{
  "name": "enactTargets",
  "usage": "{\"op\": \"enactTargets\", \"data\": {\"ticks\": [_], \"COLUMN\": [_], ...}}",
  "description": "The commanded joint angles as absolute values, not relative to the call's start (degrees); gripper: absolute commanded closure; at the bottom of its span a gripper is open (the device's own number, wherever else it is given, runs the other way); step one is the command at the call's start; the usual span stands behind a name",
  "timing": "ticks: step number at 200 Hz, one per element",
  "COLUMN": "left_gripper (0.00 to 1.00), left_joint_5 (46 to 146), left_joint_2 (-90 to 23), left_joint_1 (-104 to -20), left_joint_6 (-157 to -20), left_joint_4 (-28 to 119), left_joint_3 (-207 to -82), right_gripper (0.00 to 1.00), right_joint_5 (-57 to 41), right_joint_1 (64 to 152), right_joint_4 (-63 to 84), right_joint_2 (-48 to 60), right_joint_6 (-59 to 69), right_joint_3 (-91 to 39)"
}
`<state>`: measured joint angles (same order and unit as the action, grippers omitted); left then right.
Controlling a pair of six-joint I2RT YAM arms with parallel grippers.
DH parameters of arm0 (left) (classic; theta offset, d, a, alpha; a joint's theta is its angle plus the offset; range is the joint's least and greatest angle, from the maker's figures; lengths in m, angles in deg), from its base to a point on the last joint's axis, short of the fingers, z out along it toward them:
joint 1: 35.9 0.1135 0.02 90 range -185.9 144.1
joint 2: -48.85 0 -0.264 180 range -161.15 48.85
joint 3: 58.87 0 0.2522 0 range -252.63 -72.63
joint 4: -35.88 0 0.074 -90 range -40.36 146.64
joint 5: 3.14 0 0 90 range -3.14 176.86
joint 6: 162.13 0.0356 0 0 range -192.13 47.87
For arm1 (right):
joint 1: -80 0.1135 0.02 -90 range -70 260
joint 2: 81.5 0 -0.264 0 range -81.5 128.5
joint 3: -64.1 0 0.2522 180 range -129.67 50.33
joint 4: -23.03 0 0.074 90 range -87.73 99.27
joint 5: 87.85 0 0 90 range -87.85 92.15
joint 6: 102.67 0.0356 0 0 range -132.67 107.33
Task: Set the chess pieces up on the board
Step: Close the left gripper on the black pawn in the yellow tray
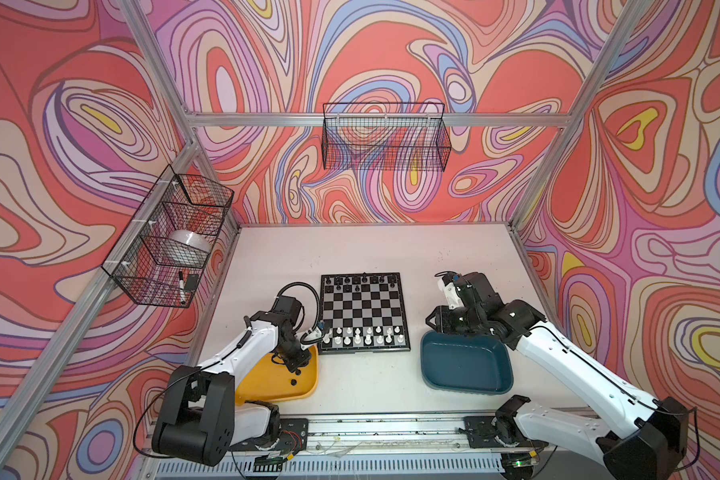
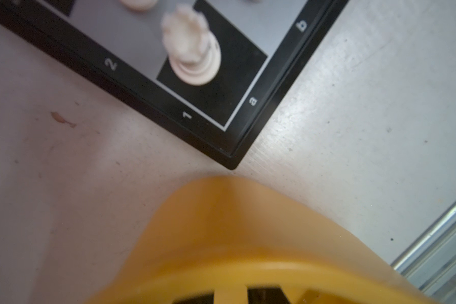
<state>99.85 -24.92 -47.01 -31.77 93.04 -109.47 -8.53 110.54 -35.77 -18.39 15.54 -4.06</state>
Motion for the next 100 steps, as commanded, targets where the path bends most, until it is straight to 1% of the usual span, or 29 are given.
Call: {"op": "enactTargets", "data": {"ticks": [1, 100], "left_gripper": [0.78, 0.83], "left_joint_5": [99.8, 99.6], "left_joint_2": [-23.9, -23.1], "left_joint_1": [-47.3, -47.5], "left_joint_6": [-31.0, -31.0], "left_joint_4": [92.6, 92.7], "left_joint_3": [-109.0, -109.0], "right_gripper": [0.68, 0.68], "right_joint_5": [-7.9, -7.9], "right_joint_1": [110.4, 110.4], "right_joint_4": [-36.4, -36.7], "right_joint_2": [-19.4, -19.7], "right_joint_6": [16.0, 16.1], "right_joint_3": [-3.5, -3.9]}}
